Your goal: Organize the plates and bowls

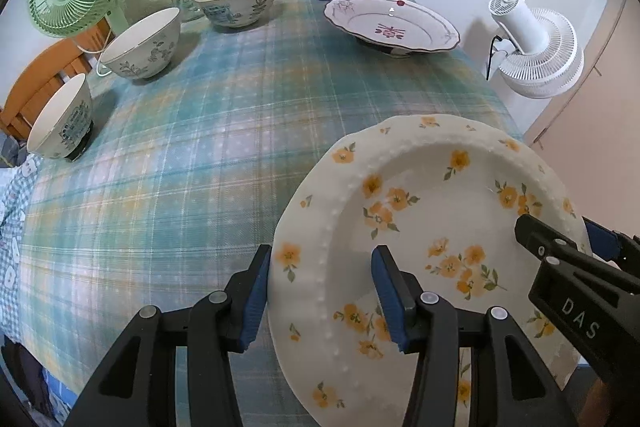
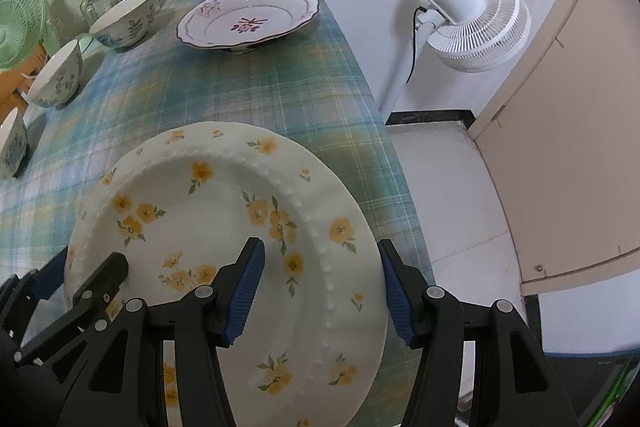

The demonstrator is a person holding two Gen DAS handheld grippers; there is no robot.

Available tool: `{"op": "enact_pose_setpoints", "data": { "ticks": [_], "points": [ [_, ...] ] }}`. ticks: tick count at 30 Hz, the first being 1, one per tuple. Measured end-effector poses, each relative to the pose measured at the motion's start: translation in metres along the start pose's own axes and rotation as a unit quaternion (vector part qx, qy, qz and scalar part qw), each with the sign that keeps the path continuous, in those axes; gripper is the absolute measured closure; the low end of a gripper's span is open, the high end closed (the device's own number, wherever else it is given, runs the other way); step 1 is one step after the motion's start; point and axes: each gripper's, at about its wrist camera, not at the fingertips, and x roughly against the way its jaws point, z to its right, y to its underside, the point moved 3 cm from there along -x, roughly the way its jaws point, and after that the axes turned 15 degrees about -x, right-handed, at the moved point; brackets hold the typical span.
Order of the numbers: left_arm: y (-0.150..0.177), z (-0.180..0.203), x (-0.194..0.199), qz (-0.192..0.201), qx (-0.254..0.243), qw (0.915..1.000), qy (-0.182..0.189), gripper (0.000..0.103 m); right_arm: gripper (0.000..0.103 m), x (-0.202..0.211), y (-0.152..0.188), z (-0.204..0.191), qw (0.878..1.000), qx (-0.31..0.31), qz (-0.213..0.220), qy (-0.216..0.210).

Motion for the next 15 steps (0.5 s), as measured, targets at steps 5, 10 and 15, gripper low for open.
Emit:
{"op": "enact_pose_setpoints", "data": {
  "ticks": [5,10,15],
  "points": [
    [-0.001,0.002,0.000,0.001,0.007,0.9999,-0.011,0.052,0.042,-0.002,0.000,-0.001,1.000,0.007,0.001,0.004],
    [0.000,0.005,-0.001,0.001,0.011,0.9995,-0.028,0.053,0.043,-0.008,0.001,0.000,1.000,0.008,-0.008,0.016],
    [0.000,0.005,-0.004,0.001,0.018,0.9992,-0.034,0.052,0.043,-0.015,0.004,0.004,1.000,-0.010,-0.027,0.011]
  ]
}}
